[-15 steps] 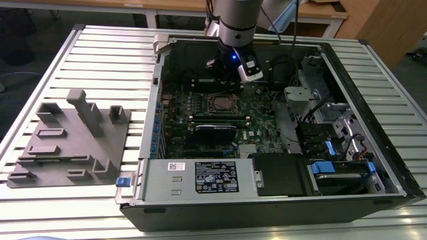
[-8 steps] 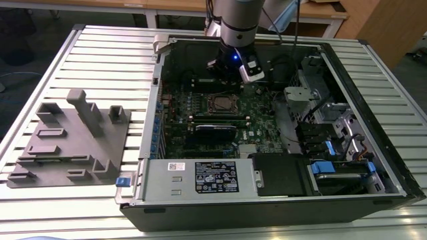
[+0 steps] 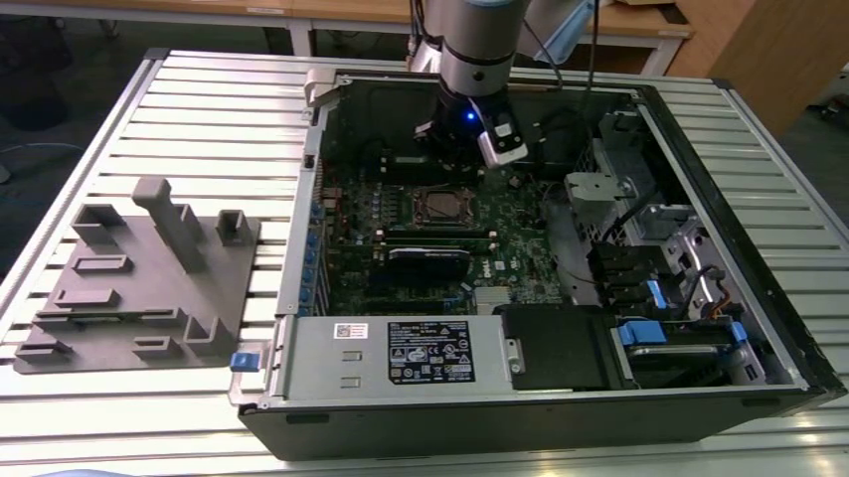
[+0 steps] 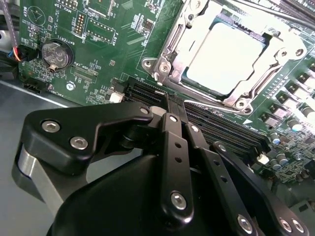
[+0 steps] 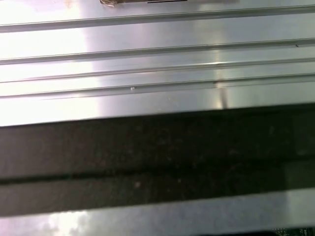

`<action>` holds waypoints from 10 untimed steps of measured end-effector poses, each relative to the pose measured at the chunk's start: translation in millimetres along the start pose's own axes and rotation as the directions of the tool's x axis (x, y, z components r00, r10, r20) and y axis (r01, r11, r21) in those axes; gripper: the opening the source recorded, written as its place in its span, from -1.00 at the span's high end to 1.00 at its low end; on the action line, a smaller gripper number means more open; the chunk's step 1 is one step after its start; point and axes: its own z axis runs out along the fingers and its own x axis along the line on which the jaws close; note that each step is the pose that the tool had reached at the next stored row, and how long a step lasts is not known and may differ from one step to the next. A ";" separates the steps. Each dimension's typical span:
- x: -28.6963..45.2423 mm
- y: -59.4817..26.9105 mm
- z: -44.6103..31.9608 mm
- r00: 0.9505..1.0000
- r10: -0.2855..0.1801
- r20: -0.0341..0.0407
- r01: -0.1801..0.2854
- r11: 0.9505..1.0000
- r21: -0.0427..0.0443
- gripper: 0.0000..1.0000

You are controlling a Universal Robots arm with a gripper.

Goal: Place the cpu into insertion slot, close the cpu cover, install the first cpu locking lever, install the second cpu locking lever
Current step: 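Install the first cpu locking lever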

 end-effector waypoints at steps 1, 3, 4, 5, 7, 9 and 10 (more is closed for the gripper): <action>0.0 0.0 0.3 1.000 0.000 0.000 0.000 1.000 0.001 0.79; 0.0 -0.2 0.9 1.000 0.000 0.000 0.000 1.000 0.001 0.79; 0.0 -0.2 1.3 1.000 0.000 0.000 0.000 1.000 0.001 0.79; 0.0 -0.2 1.7 1.000 0.000 0.000 0.000 1.000 0.002 0.79; 0.0 -0.3 2.5 1.000 0.000 0.000 0.000 1.000 0.003 0.79; 0.0 -0.4 3.0 1.000 0.000 0.000 0.000 1.000 0.004 0.79; -0.1 -0.4 3.2 1.000 0.000 0.000 0.000 1.000 0.004 0.79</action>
